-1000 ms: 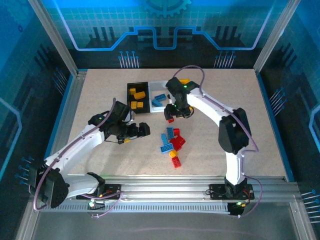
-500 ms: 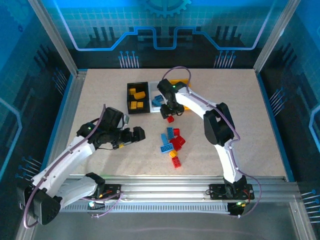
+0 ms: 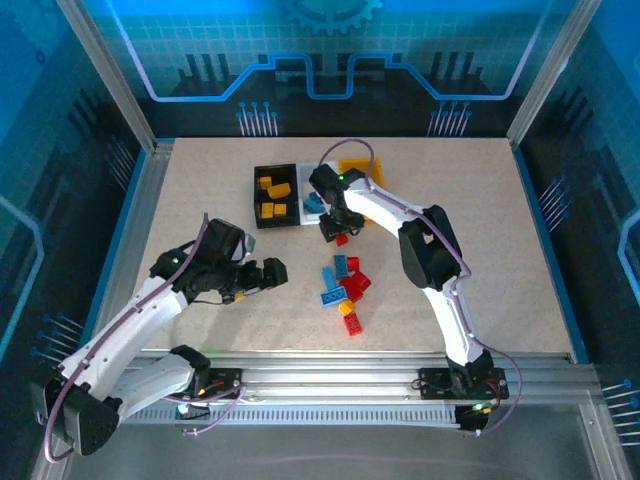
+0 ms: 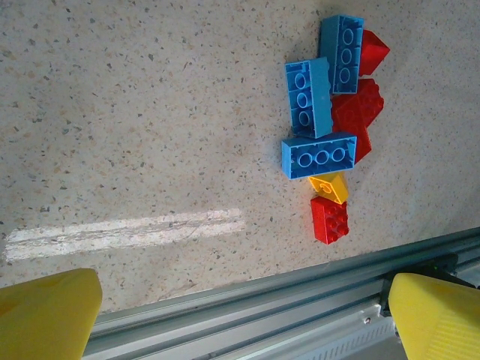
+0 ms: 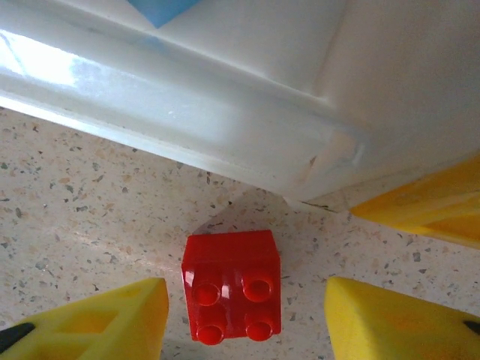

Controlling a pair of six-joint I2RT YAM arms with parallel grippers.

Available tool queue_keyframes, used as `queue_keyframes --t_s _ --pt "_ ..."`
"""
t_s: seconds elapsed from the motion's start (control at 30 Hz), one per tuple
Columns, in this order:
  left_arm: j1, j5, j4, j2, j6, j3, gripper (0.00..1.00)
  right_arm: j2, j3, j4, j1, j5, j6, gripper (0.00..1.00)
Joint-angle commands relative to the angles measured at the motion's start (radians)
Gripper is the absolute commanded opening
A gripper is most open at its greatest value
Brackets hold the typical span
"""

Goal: Sort the legos into containers by color

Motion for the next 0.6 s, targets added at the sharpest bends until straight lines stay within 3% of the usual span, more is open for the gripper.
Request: queue_keyframes --t_s 0.0,0.23,0.57 --pt "0.0 -0.002 -0.032 -0.001 -0.017 -0.004 0.99 0.051 -0.009 -0.005 0.01 0.014 0.007 0.57" --pt "0.0 -0.002 -0.041 -0.009 -0.019 -0.007 0.99 0.06 -0.035 0.009 0.012 -0.001 0.02 0.54" --pt "-0.001 0.006 -0.016 -0.012 -0.035 -0.027 0.99 0.032 -0.062 0.02 0.017 0.017 0.031 0.35"
